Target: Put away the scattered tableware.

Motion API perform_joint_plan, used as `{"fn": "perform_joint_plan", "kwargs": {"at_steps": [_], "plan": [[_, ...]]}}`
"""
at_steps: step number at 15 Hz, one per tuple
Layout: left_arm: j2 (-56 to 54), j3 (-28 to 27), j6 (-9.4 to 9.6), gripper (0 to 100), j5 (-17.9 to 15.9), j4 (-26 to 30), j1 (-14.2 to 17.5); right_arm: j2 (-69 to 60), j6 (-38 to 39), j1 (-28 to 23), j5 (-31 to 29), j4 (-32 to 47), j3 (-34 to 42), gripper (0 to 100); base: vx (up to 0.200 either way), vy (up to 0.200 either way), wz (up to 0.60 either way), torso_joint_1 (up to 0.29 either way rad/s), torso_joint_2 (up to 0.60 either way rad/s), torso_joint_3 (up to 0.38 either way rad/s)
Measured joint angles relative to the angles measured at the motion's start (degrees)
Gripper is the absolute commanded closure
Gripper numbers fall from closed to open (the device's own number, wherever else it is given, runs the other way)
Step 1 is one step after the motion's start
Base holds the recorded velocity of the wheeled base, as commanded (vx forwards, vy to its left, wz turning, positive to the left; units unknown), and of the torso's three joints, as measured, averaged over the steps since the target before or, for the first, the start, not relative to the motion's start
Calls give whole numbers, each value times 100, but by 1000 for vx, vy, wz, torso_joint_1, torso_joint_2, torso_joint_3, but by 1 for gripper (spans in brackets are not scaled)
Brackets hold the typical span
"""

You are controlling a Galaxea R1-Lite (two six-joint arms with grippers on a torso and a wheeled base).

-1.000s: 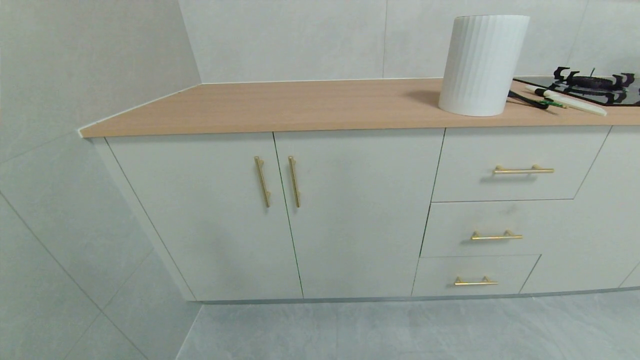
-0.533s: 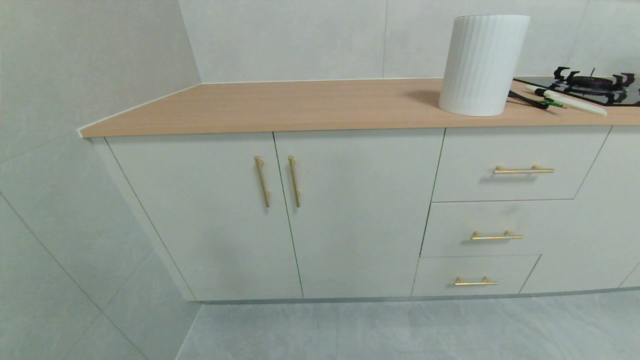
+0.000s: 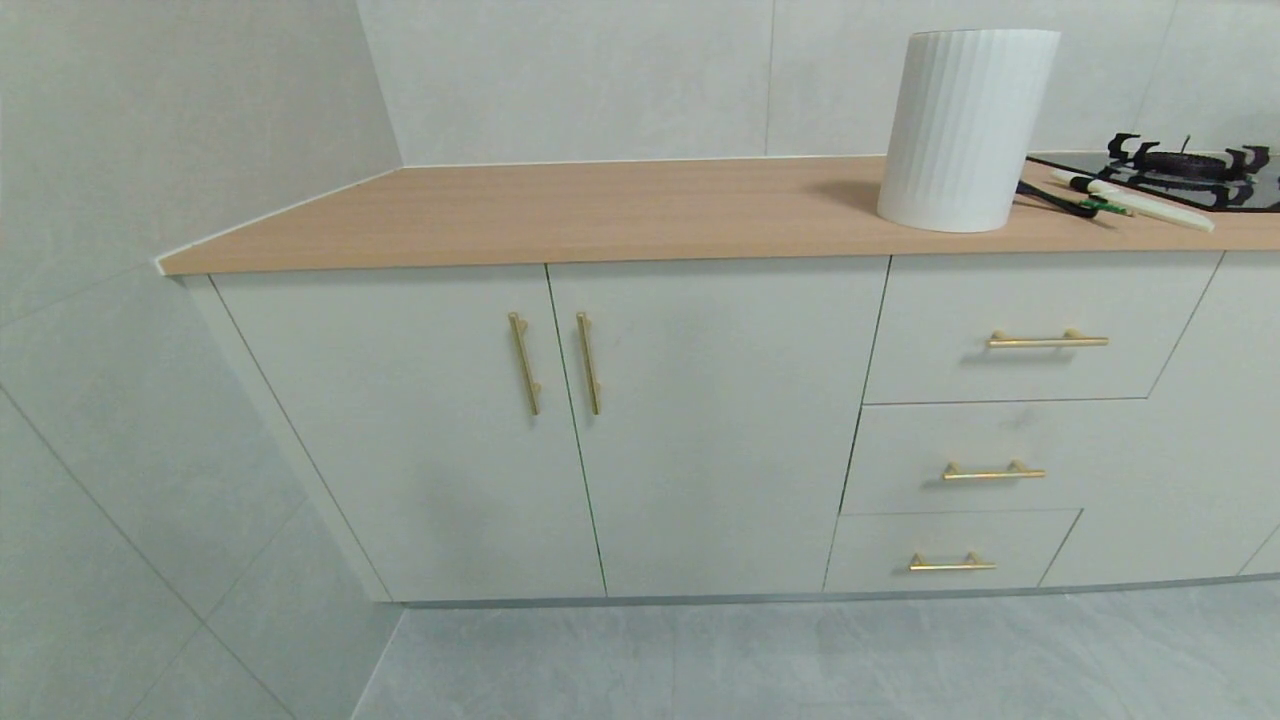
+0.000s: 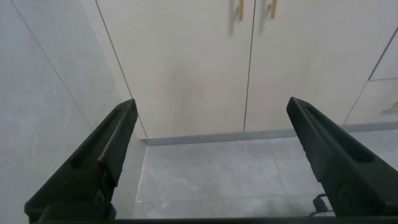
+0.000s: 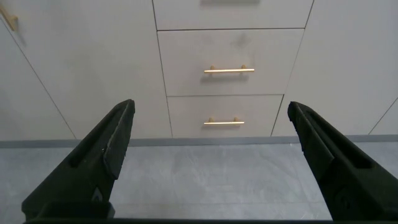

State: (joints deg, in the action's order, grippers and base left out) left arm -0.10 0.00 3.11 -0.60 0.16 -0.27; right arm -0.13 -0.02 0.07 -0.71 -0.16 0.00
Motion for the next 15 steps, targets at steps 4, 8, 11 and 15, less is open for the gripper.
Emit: {"fn": "perform_joint_plan", "kwargs": {"at_steps": [4, 8, 11, 15], "plan": [[0, 0, -278, 0, -2, -5, 0, 0, 10, 0, -5, 0, 0, 0, 0, 0, 0, 0, 0, 0], [2, 0, -278, 0, 5, -6, 0, 0, 5, 2, 2, -2, 0, 0, 0, 0, 0, 0, 0, 0], [2, -2, -278, 0, 5, -6, 0, 0, 7, -2, 2, 0, 0, 0, 0, -133, 0, 2, -2, 2], [2, -2, -282, 0, 6, -6, 2, 2, 10, 2, 2, 0, 0, 0, 0, -200, 0, 4, 0, 4]]}}
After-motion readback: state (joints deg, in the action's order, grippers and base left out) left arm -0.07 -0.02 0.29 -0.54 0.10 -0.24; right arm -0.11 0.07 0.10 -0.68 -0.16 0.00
